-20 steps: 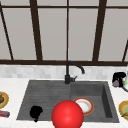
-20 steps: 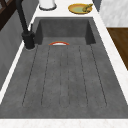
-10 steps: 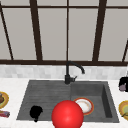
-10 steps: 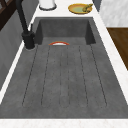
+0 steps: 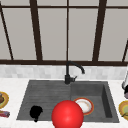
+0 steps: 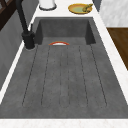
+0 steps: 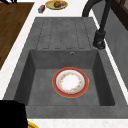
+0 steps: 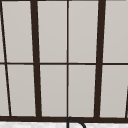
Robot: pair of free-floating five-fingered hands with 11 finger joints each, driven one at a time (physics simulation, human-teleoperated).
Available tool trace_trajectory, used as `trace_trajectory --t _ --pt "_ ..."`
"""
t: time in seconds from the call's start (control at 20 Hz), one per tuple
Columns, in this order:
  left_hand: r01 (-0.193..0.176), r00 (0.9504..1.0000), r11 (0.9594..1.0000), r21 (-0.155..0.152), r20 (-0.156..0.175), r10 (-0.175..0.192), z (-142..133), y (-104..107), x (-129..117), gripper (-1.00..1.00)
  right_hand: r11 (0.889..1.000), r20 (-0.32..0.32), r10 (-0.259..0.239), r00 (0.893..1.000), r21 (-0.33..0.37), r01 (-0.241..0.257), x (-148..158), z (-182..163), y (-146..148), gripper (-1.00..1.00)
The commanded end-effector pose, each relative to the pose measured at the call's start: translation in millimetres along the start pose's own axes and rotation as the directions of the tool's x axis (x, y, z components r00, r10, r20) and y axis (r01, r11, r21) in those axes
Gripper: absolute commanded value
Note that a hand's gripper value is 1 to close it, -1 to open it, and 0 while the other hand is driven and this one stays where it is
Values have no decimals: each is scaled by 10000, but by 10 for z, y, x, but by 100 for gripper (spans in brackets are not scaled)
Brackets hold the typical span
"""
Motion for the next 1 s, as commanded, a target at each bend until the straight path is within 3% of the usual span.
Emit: trace_trajectory --t 0.0,0.1,0.35,0.95 --pt "0 10000 10000 0 0 0 0 0 0 0 9995 -666 -279 9974 -192 267 -31 -33 324 100" --pt "0 10000 10000 0 0 0 0 0 0 0 9993 -944 -356 9949 -174 341 -47 -110 478 100" --pt "0 10000 10000 0 0 0 0 0 0 0 9973 -869 -694 9938 -285 671 -210 -224 868 100" --pt "0 10000 10000 0 0 0 0 0 0 0 9967 -435 -478 9979 -671 448 -517 -560 1363 100"
